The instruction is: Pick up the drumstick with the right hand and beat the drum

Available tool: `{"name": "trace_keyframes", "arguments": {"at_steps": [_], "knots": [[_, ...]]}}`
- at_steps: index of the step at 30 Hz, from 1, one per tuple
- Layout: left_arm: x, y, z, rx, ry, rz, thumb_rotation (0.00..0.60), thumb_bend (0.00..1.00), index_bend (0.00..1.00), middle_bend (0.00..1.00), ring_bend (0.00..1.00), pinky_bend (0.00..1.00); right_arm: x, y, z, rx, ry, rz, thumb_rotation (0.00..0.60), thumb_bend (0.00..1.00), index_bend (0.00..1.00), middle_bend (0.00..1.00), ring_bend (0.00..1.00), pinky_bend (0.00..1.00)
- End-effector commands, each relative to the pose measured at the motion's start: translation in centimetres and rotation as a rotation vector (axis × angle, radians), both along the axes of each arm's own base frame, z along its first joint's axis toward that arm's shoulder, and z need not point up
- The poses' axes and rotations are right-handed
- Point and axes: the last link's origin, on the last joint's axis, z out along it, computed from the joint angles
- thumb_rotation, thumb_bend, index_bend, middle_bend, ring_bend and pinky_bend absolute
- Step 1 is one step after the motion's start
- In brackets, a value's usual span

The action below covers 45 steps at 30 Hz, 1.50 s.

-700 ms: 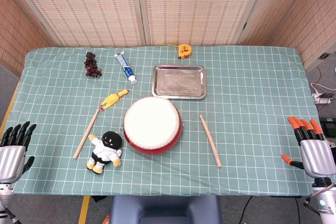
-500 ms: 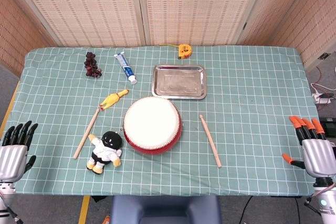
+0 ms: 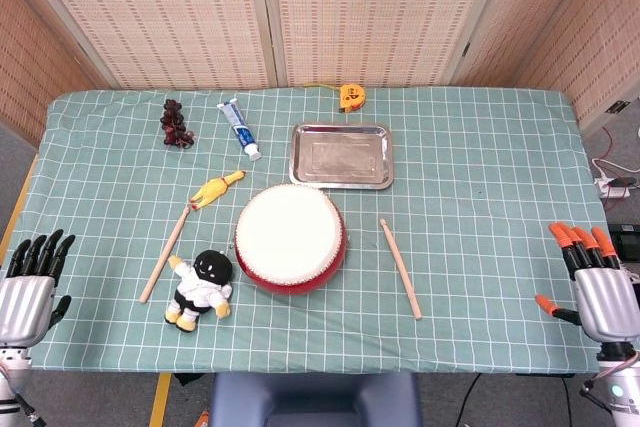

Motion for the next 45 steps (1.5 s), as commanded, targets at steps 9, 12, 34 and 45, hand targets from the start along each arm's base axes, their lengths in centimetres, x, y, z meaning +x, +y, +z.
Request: {"name": "trace_keyframes", "arguments": {"at_steps": [9,12,34,45], "knots": [[-0.1,-0.1,-0.1,-0.006,-0.008,-0.003,0.600,0.24,0.00,0.00,0.02,0.02,3.2,-2.5,-4.6,0.189,-0.017,0.155,0.600,0.00,0.04,0.08,0.00,0.04],[-0.3,-0.3,0.0,-0.002,-0.014,0.003,0.600,0.24,0.00,0.00,0.02,0.02,4.0,-3.5,-7.0,0.265,-0.004,0.171,0.600,0.00,0.03,0.07,0.00,0.04],[-2.4,-1.5,0.6,0.004,-0.024,0.056,0.600,0.24,0.00,0.00,0.02,0.02,6.7,-7.9,-18.0,0.445,-0.035,0.214,0.600,0.00,0.00,0.03,0.00,0.00],[-2.7,-1.4,0.6,0.001,-0.031,0.056,0.600,0.24,0.00,0.00,0.02,0.02,6.2,-9.0,-18.6,0.444,-0.024,0.190,0.600,0.00,0.00,0.03,0.00,0.00]]}}
